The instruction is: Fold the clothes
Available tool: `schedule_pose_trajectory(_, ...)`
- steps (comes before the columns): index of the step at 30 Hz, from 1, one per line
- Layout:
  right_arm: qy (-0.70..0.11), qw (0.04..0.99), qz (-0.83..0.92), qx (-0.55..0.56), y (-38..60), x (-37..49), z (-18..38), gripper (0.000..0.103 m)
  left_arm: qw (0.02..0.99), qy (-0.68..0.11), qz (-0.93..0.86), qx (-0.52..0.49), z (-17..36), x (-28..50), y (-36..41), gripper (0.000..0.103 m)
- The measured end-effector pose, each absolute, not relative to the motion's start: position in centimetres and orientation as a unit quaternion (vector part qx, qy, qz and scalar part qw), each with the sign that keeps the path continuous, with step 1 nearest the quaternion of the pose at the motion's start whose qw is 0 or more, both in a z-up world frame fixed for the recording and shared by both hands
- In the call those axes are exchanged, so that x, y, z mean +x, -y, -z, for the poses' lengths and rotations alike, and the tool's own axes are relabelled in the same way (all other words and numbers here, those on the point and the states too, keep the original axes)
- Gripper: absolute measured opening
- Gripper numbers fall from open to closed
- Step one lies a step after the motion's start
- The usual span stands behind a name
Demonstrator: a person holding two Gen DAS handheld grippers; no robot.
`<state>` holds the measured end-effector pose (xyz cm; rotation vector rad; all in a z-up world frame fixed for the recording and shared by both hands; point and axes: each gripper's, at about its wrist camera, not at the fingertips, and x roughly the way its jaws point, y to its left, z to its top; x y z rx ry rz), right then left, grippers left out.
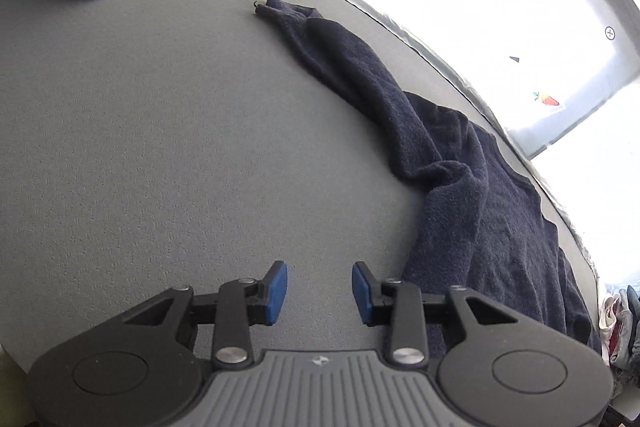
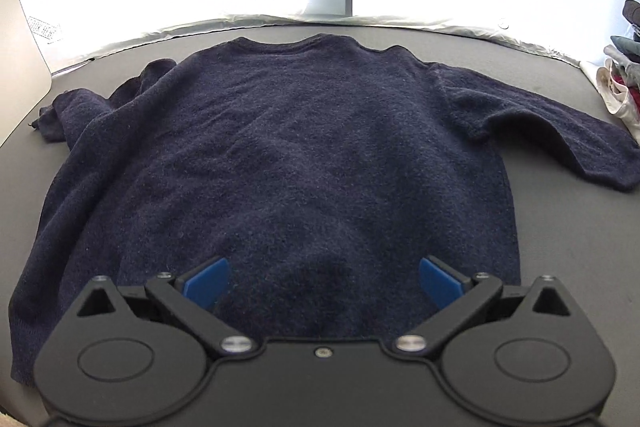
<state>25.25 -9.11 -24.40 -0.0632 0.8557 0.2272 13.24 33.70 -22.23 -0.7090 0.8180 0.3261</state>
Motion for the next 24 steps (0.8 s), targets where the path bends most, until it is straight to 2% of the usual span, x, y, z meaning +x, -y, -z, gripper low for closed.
schedule_pose_trajectory(6, -0.406, 0.912, -0.06, -0.027, 7.5, 29.3, 26.7, 0.103, 0.849, -0.377, -0.175, -0.328, 22.1, 16.2, -37.0, 0.041)
schedule_pose_trajectory(10, -0.366, 0.93, 0.002, 0.004, 7.6, 31.4, 27.5, 0.103, 0.857, -0.368, -0.189, -0.307, 22.0, 18.7, -39.5, 0.042)
schedule_pose_trajectory(14, -0.368, 0.928, 0.039, 0.033, 7.9, 33.2, 28.9, 0.103, 0.857, -0.363, -0.202, -0.305, 21.9, 22.0, -42.6, 0.042)
schedule_pose_trajectory(19, -0.332, 0.942, 0.048, 0.022, 7.2, 32.4, 29.6, 0.103, 0.864, -0.384, -0.175, -0.275, 22.6, 27.1, -45.5, 0.043)
schedule_pose_trajectory(24, -0.333, 0.942, 0.05, 0.02, 7.1, 32.6, 29.6, 0.103, 0.872, -0.367, -0.177, -0.272, 23.2, 31.2, -47.3, 0.044)
